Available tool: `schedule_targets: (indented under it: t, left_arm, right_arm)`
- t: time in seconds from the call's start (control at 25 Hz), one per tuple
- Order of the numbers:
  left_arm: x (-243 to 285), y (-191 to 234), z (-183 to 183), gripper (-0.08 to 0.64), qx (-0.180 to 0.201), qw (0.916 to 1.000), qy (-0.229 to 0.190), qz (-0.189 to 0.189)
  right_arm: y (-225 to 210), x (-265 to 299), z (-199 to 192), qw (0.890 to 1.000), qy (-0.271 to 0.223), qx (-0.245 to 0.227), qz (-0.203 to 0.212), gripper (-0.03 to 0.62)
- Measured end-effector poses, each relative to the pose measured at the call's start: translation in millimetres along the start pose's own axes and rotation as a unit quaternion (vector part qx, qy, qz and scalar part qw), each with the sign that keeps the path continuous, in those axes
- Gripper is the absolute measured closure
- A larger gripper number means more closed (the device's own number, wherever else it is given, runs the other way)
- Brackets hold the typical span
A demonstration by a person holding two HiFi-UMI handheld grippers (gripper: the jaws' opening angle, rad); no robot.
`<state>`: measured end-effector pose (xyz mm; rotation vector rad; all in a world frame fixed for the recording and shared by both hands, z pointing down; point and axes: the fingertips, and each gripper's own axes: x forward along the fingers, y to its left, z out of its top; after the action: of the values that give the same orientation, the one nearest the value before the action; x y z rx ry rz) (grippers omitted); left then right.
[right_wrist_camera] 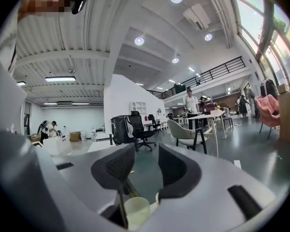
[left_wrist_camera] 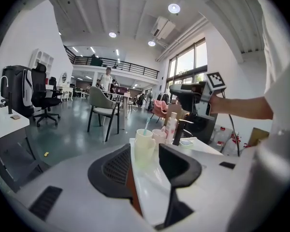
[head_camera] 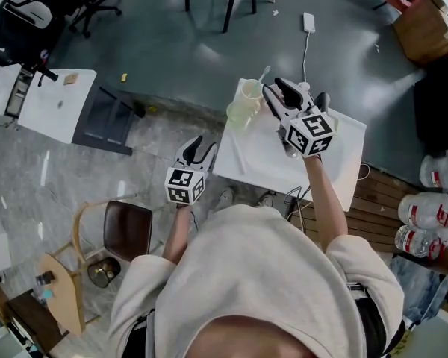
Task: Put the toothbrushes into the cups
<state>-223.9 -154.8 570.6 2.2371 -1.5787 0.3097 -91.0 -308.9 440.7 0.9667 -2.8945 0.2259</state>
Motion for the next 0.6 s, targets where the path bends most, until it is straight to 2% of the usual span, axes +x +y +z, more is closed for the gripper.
schedule_targets:
  t: [0.24, 0.6]
  left_arm:
    - [-3, -5, -2, 0.377, -0.002, 1.0000, 0.000, -0.003]
    - [-14, 2, -10, 0.380, -0.009, 0.9999, -0.001, 0.005]
  right_arm:
    - [50, -17, -6, 0.999, 0.013, -0.019, 0.035, 0.451]
    - [92, -3, -71, 0.994, 0.087, -0.019, 0.059, 0.457]
